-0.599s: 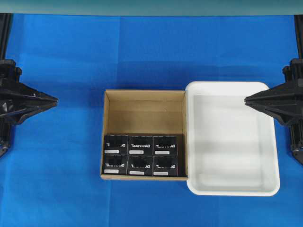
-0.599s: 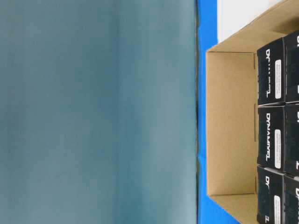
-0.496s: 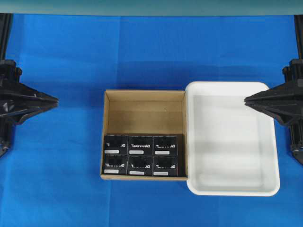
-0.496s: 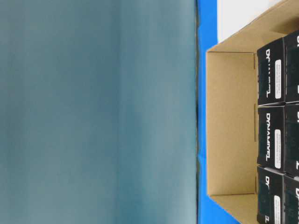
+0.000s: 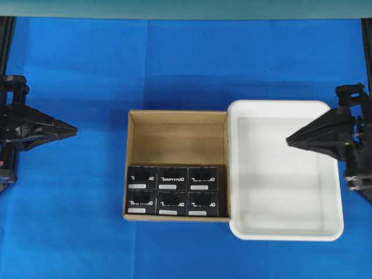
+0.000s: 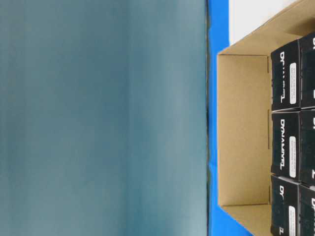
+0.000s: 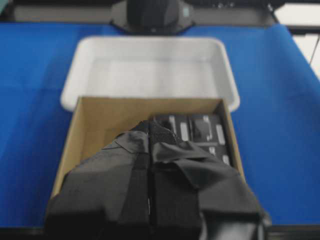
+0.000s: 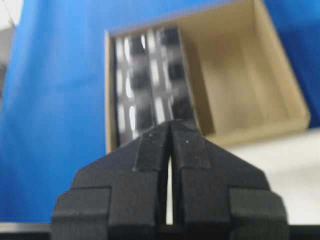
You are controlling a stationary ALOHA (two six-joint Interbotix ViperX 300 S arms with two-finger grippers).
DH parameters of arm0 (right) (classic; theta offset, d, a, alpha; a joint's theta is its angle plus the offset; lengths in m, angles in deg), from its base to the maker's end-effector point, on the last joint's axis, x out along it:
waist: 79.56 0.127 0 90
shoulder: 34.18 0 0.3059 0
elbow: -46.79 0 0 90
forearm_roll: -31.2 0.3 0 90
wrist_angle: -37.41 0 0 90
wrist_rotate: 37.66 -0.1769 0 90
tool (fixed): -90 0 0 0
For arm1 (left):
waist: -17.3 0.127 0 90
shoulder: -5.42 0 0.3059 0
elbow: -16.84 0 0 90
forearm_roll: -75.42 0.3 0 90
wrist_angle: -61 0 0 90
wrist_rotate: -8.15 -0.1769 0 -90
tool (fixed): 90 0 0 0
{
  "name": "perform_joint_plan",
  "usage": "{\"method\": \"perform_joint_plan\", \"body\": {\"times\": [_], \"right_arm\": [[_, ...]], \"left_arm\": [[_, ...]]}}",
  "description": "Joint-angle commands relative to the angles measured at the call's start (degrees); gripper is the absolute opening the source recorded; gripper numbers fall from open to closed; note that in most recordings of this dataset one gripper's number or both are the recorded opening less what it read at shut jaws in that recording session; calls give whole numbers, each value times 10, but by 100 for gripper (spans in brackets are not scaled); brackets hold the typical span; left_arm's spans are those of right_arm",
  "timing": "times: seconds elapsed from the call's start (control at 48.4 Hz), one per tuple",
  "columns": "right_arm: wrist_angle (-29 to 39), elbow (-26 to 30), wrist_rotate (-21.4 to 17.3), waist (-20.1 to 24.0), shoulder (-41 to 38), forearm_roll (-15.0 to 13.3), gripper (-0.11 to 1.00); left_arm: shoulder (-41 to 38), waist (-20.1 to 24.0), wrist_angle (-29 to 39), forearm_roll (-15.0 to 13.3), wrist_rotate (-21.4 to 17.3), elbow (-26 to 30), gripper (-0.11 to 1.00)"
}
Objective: Pick the box from inside the cardboard box.
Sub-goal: 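Move the right gripper left over the cardboard box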
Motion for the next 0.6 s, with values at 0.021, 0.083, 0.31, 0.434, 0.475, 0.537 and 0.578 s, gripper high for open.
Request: {"method": "perform_joint_plan", "body": {"times": [0.021,0.083,0.31,0.434,0.475,0.537,0.578], "right_arm": [[62,53,-2,5,-43,4,2],[95,76,-2,7,-70,5,2],[217,176,-1,13,-185,7,2],[275,227,2,15,-250,8,2],[297,248,5,15,-277,8,2],[320,274,8,14,-308,8,2],[333,291,11,15,-329,8,2]], "left_arm": [[-5,2,20,1,2,22,-7],[-6,1,29,2,2,24,-7],[-5,-2,43,2,6,32,-7],[-6,-2,44,2,10,35,-7],[-6,-3,43,2,10,35,-7],[-6,-3,47,2,10,35,-7],[-6,-2,50,1,10,35,-7]]}}
